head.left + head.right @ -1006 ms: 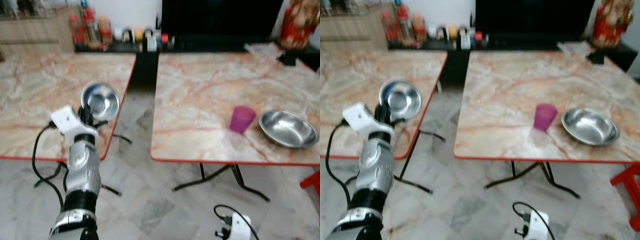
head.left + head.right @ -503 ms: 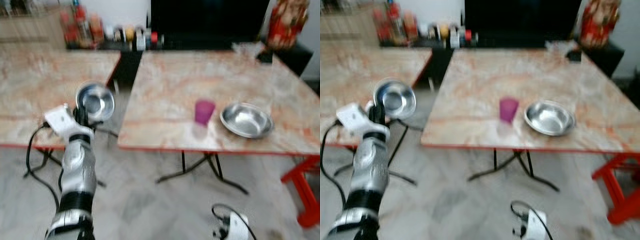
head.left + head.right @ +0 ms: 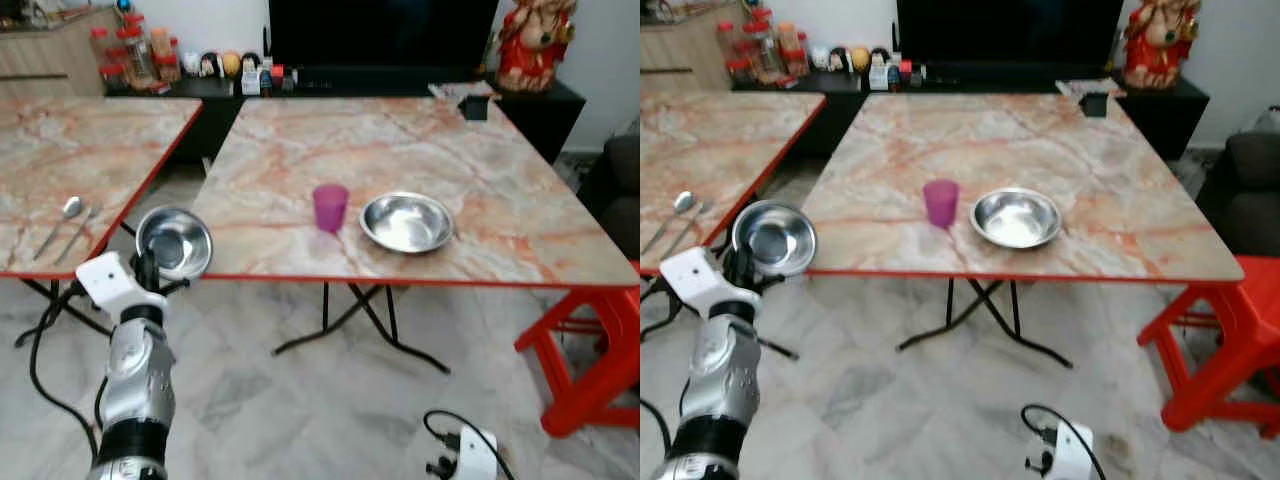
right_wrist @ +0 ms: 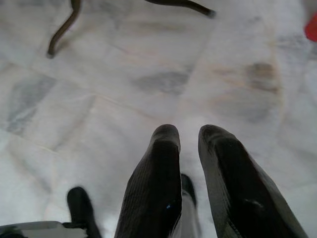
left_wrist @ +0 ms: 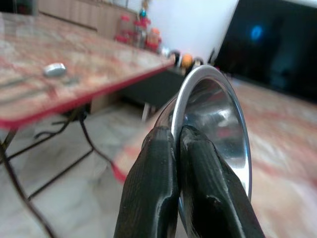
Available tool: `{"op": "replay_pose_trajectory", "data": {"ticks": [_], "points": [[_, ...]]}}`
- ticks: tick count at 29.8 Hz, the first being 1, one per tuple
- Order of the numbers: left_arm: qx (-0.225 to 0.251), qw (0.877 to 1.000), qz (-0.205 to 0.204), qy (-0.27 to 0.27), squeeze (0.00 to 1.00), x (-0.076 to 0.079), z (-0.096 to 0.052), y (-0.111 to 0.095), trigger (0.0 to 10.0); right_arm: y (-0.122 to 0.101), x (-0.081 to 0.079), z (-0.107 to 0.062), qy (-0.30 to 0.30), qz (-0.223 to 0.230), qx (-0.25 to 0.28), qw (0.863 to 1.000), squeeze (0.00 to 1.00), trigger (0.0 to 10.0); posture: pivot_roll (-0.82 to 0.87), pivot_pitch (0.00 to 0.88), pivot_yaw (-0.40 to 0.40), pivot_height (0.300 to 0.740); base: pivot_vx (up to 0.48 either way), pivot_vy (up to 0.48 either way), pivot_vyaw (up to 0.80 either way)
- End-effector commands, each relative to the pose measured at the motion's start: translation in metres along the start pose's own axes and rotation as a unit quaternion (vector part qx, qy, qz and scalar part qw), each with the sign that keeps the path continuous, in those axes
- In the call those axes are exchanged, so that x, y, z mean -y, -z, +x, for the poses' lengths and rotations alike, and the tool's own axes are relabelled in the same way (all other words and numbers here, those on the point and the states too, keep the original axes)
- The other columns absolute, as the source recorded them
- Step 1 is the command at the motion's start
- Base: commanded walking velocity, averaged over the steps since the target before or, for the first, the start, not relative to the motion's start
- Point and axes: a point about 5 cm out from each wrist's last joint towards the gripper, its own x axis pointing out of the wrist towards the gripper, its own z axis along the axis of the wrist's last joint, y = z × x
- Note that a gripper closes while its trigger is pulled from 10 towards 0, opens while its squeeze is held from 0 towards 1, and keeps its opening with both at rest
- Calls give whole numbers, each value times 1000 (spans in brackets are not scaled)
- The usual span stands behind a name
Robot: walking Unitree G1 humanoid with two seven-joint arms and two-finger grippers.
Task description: Setting the table
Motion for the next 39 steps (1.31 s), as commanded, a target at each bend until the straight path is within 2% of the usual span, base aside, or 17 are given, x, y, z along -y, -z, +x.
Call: {"op": "replay_pose_trajectory", "data": {"ticks": [1, 3, 5, 12, 15, 16, 17, 18, 21, 22, 23, 24, 27, 29, 30, 36, 39], "points": [[-21, 1000, 23, 1, 0, -4, -6, 10, 10000, 0, 5, 0, 7, -1, 1, 1000, 0, 10000, -31, 0, 25, 740, 0, 0, 0], [-23, 999, 26, 0, 0, -5, -7, 11, 10000, 0, 5, 0, 7, -1, 1, 1000, 0, 10000, -31, 0, 25, 740, 0, 0, 0], [-63, 996, 55, -45, 0, -34, -24, 30, 10000, -1, 5, 0, 7, 0, 2, 1000, 0, 10000, -35, 0, 28, 740, 0, 0, 0], [-119, 981, 83, -128, 0, -76, -53, 54, 10000, -1, 6, 0, 8, 0, 3, 1000, 0, 10000, -28, 0, 21, 740, 0, 0, 0], [-175, 968, 102, -147, 0, -89, -68, 70, 10000, -1, 6, 0, 7, -1, 2, 1000, 0, 10000, -21, 0, 18, 740, 0, 0, 0], [-253, 950, 121, -141, 0, -94, -83, 90, 10000, 0, 5, 0, 6, -3, 2, 1000, 0, 10000, -15, 0, 17, 740, 0, 0, 0], [-293, 940, 119, -126, 0, -94, -91, 100, 10000, 0, 5, 0, 5, -3, 2, 1000, 0, 10000, -14, 0, 18, 740, 0, 0, 0], [-293, 940, 119, -126, 0, -94, -91, 100, 10000, 0, 5, 0, 5, -3, 2, 1000, 0, 10000, -14, 0, 18, 740, 0, 0, 0], [-381, 913, 119, -80, 0, -89, -114, 124, 10000, -1, 3, 0, 2, -5, 2, 1000, 0, 10000, -14, 0, 15, 740, 0, 0, 0], [-381, 913, 119, -80, 0, -89, -114, 124, 10000, -1, 3, 0, 2, -5, 2, 1000, 0, 10000, -14, 0, 15, 740, 0, 0, 0], [-416, 898, 125, -71, 0, -87, -128, 135, 10000, -2, 3, 0, 1, -6, 4, 1000, 0, 10000, -20, 0, 16, 740, 0, 0, 0], [-416, 898, 125, -71, 0, -87, -128, 135, 10000, -2, 3, 0, 1, -6, 4, 1000, 0, 10000, -20, 0, 16, 740, 0, 0, 0], [-483, 857, 176, -35, 0, -84, -150, 149, 10000, -4, 3, 1, 2, -5, 7, 1000, 0, 10000, -23, 0, 15, 740, 0, 0, 0], [-496, 847, 190, -21, 0, -83, -154, 152, 10000, -4, 3, 1, 1, -5, 7, 1000, 0, 10000, -26, 0, 16, 740, 0, 0, 0], [-522, 826, 212, -8, 0, -85, -163, 156, 10000, -5, 3, 1, 1, -5, 8, 1000, 0, 10000, -27, 0, 16, 740, 0, 0, 0], [-543, 805, 240, 4, 0, -87, -171, 159, 10000, -4, 5, 0, 2, -6, 8, 1000, 0, 10000, -44, 0, 24, 740, 0, 0, 0], [-545, 802, 245, 7, 0, -86, -171, 159, 10000, -3, 5, 0, 3, -6, 7, 1000, 0, 10000, -43, 0, 24, 740, 0, 0, 0]]}}
